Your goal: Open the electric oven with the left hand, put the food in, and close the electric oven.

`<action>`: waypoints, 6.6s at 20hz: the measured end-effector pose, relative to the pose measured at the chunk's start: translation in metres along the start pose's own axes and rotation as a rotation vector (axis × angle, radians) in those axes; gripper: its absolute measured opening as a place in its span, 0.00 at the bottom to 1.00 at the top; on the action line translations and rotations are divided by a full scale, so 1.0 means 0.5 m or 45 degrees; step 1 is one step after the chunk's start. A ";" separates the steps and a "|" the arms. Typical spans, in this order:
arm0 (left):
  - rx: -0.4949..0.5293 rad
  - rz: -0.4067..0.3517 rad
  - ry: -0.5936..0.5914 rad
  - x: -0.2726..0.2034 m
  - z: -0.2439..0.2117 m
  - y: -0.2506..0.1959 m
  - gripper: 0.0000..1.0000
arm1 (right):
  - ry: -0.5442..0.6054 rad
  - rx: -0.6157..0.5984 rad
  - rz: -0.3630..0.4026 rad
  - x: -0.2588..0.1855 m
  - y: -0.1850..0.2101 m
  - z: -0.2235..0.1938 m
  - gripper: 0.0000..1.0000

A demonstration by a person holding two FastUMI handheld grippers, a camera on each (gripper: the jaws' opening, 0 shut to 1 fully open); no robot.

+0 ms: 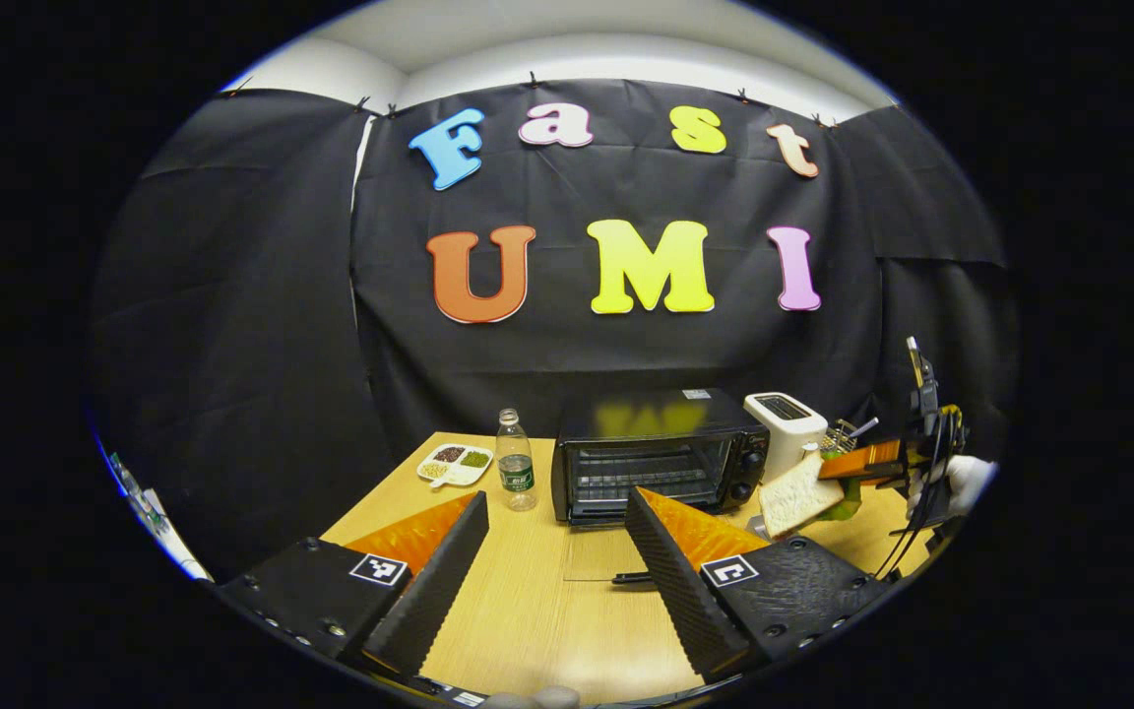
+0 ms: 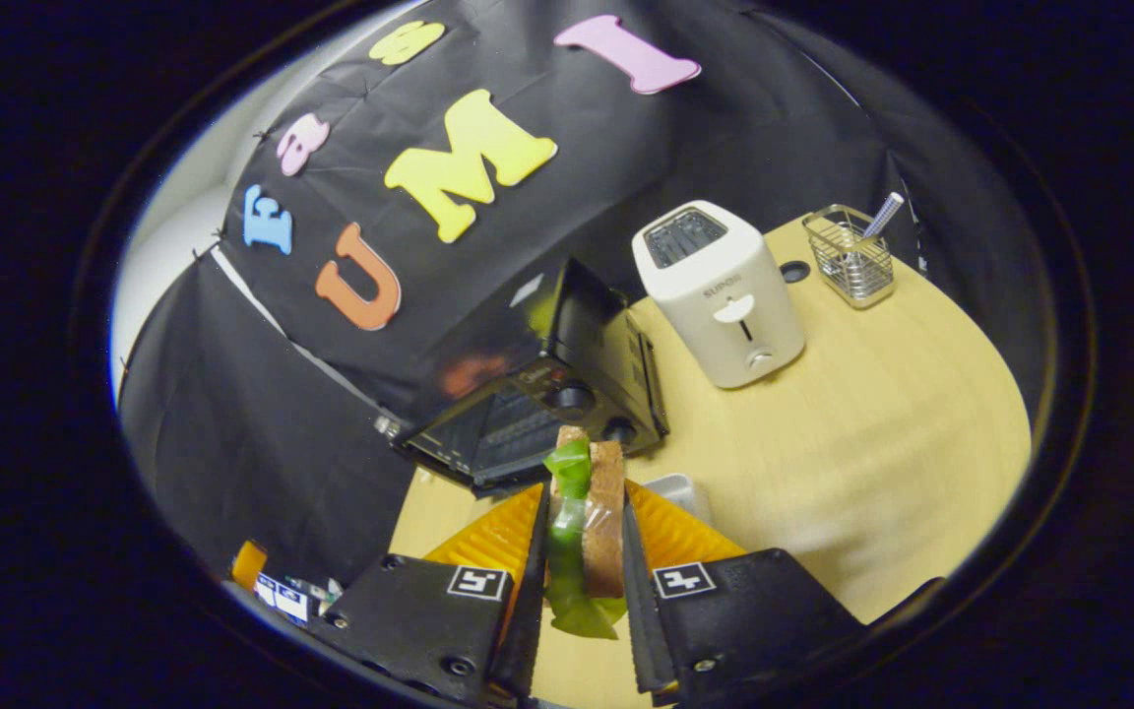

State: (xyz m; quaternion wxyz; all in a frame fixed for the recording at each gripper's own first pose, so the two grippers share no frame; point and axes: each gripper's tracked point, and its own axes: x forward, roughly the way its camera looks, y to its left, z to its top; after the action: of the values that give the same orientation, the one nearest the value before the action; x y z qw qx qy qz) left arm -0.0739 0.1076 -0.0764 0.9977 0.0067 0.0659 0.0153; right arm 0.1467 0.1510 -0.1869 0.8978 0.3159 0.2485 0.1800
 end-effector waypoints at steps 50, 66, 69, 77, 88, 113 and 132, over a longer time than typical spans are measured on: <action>0.106 -0.151 0.110 -0.023 -0.074 0.071 0.96 | -0.433 0.159 -0.390 0.422 0.070 -0.069 1.00; 0.052 -0.167 0.161 0.065 -0.179 -0.025 0.96 | -0.368 -0.499 -0.437 -0.144 0.104 0.024 1.00; 0.024 -0.143 0.234 0.091 -0.235 -0.061 0.96 | -0.316 -0.548 -0.474 -0.232 0.072 -0.009 1.00; -0.029 -0.161 0.450 0.164 -0.415 -0.203 0.96 | -0.272 -0.594 -0.579 -0.390 -0.003 0.008 1.00; 0.005 -0.156 0.580 0.250 -0.529 -0.277 0.96 | -0.243 -0.594 -0.678 -0.437 -0.060 0.017 1.00; -0.090 -0.145 0.477 0.323 -0.387 -0.272 0.95 | -0.198 -0.464 -0.660 -0.409 -0.110 -0.011 1.00; -0.092 -0.152 0.381 0.444 -0.254 -0.267 0.93 | -0.235 -0.382 -0.674 -0.400 -0.110 0.002 1.00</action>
State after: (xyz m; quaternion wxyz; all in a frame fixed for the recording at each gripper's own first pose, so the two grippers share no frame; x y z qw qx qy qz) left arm 0.1335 -0.0172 -0.2334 0.9754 -0.0353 0.2135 -0.0410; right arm -0.0060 0.0137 -0.1558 0.9688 0.1192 0.2102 -0.0545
